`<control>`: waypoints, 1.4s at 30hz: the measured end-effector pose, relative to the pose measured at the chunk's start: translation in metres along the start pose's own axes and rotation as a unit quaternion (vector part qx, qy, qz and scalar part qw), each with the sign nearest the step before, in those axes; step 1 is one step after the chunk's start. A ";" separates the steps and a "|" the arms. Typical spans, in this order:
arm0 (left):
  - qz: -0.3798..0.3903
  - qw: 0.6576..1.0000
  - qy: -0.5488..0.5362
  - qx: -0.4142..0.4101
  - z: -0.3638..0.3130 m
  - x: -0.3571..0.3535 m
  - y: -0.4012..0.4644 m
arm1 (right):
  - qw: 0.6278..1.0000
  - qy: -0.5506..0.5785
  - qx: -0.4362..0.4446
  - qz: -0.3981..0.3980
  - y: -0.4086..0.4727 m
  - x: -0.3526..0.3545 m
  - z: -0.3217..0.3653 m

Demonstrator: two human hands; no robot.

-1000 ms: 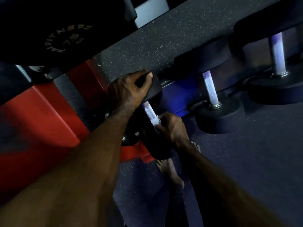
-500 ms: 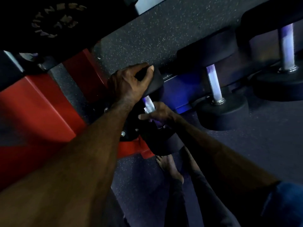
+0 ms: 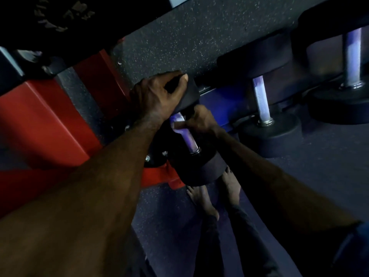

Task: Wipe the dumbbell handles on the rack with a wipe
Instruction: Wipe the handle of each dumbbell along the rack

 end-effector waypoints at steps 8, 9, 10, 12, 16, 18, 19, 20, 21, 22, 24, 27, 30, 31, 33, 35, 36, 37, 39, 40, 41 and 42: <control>-0.020 1.000 0.005 0.003 -0.002 0.001 -0.001 | 0.997 0.050 -0.003 -0.061 -0.045 -0.005 -0.035; -0.020 1.000 0.004 -0.003 -0.001 0.002 -0.002 | 0.996 0.058 0.008 -0.067 -0.046 -0.007 -0.032; -0.019 1.000 0.002 -0.007 -0.001 0.002 -0.002 | 0.995 0.061 0.028 -0.075 -0.043 -0.007 -0.024; -0.013 1.000 -0.004 -0.003 0.001 0.001 -0.001 | 0.990 0.073 0.068 -0.097 -0.035 -0.005 -0.007; -0.016 1.000 0.002 -0.007 -0.003 0.000 0.002 | 0.990 0.000 0.087 -0.108 -0.044 -0.002 -0.014; -0.019 1.000 0.016 -0.007 -0.001 0.000 0.002 | 0.993 -0.031 0.063 -0.091 -0.061 -0.006 -0.033; -0.021 1.000 0.021 -0.006 0.000 0.000 0.000 | 0.994 -0.043 0.056 -0.088 -0.068 -0.005 -0.037; -0.021 1.000 0.022 -0.005 0.001 0.000 -0.001 | 0.993 -0.055 0.056 -0.089 -0.069 -0.003 -0.038; -0.018 1.000 0.019 -0.002 0.001 0.000 -0.001 | 0.991 -0.061 0.068 -0.093 -0.066 -0.002 -0.033; -0.017 1.000 0.015 0.000 0.001 0.001 -0.001 | 0.991 -0.054 0.080 -0.096 -0.061 0.000 -0.026; -0.014 1.000 0.008 -0.001 0.000 0.001 0.000 | 0.992 -0.020 0.087 -0.095 -0.053 0.003 -0.014; -0.015 1.000 0.016 -0.002 -0.003 0.001 0.001 | 0.993 -0.070 0.065 -0.074 -0.046 -0.002 -0.018; -0.019 0.999 0.031 0.002 -0.003 0.002 -0.001 | 0.992 -0.120 0.018 -0.036 -0.054 -0.017 -0.042; -0.022 0.999 0.029 0.001 -0.003 0.002 -0.002 | 0.991 -0.127 0.016 -0.045 -0.061 -0.018 -0.043; -0.019 1.000 0.017 0.002 -0.001 0.000 -0.001 | 0.989 -0.106 0.058 -0.088 -0.072 -0.016 -0.031; -0.016 1.000 0.014 0.007 0.002 0.000 0.001 | 0.982 -0.094 0.111 -0.121 -0.076 -0.015 -0.016; -0.015 1.000 0.018 0.006 0.003 0.000 0.001 | 0.979 -0.094 0.123 -0.133 -0.075 -0.016 -0.009; -0.015 1.000 0.024 0.004 0.002 0.001 0.001 | 0.978 -0.090 0.127 -0.143 -0.072 -0.015 -0.005; -0.012 0.999 0.043 -0.002 -0.002 0.001 0.001 | 0.981 -0.077 0.108 -0.144 -0.069 -0.016 -0.010; -0.010 0.999 0.052 -0.002 -0.003 0.001 0.000 | 0.983 -0.077 0.089 -0.137 -0.071 -0.017 -0.015; -0.011 0.998 0.056 -0.001 -0.004 0.001 0.001 | 0.986 -0.082 0.069 -0.129 -0.073 -0.018 -0.021; -0.009 0.998 0.055 0.002 -0.003 0.000 0.001 | 0.988 -0.080 0.055 -0.122 -0.076 -0.018 -0.025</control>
Point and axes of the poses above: each hand's wrist, its own y-axis towards the middle knuckle, its own x-axis out of the back of the hand, z = x × y, the point moved 6 cm from there along y, towards the middle knuckle, and after that the axes turned 10 degrees about x, right-handed, at the moved point
